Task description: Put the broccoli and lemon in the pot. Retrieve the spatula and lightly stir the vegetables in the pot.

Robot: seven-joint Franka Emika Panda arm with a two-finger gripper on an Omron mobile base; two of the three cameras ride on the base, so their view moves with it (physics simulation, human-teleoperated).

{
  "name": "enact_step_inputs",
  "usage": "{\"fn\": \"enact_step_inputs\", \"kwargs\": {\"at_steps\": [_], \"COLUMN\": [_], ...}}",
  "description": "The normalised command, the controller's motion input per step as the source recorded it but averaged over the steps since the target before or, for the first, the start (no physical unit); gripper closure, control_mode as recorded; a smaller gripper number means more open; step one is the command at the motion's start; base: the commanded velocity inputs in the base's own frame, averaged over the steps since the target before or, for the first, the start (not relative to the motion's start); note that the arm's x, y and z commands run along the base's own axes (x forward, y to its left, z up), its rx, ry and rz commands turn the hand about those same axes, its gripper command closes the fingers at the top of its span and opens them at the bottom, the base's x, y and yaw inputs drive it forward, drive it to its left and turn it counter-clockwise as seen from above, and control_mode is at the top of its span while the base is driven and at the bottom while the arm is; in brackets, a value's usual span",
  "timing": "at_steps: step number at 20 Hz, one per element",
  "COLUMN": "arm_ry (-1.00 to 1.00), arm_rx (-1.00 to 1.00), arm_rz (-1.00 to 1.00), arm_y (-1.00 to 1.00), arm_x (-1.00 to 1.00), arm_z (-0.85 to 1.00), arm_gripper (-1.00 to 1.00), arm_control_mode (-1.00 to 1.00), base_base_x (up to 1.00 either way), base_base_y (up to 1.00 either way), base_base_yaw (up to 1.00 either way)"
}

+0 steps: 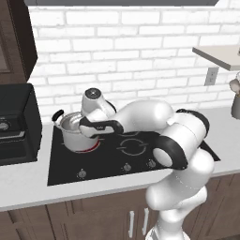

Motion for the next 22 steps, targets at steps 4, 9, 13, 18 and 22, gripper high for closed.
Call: {"fn": "enact_step_inputs", "kwargs": {"at_steps": [4, 9, 13, 18, 22], "arm_ry": [0.00, 0.00, 0.00, 0.00, -0.09], "arm_rx": [0.00, 0.03, 0.03, 0.01, 0.01], "arm_rz": [0.00, 0.00, 0.00, 0.00, -0.05], "arm_y": [0.00, 0.08, 0.25, 0.22, -0.22], "arm_x": [0.39, 0.34, 0.30, 0.32, -0.92], "arm_z": [0.26, 0.40, 0.22, 0.04, 0.69], "arm_gripper": [-1.00, -1.00, -1.00, -1.00, -1.00], "arm_control_mode": [-1.00, -1.00, -1.00, -1.00, -1.00], "base_base_x": [0.00, 0.00, 0.00, 0.00, 0.00], "base_base_y": [0.00, 0.00, 0.00, 0.00, 0.00], "base_base_yaw": [0.00, 0.00, 0.00, 0.00, 0.00]}}
